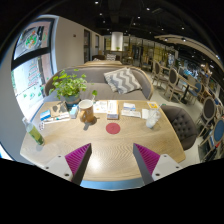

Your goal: Pour water

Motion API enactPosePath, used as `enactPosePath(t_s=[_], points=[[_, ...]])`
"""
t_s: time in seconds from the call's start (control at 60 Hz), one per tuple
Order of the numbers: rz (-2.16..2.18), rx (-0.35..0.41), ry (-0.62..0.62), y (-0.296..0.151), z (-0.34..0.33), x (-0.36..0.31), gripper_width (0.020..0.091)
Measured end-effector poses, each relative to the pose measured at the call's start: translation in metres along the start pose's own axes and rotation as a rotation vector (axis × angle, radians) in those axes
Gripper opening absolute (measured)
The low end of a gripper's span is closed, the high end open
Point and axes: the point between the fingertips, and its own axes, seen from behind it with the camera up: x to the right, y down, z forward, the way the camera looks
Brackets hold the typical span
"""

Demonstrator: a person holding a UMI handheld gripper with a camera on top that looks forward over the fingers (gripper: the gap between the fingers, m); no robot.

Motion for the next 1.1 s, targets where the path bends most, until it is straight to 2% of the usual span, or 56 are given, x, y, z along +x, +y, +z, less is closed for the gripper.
enactPosePath(t_s=[0.133,0.367,0.533,0.767,0.9,1.1], points=[[0.006,-0.006,0.022,0.006,0.003,-0.008,0.0850],[0.036,-0.025,0.058,0.036,0.012,-0.077,0.0852],[0.031,-0.033,0.036,0.066,0.012,-0.157,0.0855],[-0.019,-0.035,-0.070,0.101,0.021,-0.295,0.0856],[-0.044,-0.003,-0.141,0.101,0.035,-0.368,0.0858],[-0.051,0.108,-0.196,0.064,0.076,-0.436,0.0858]])
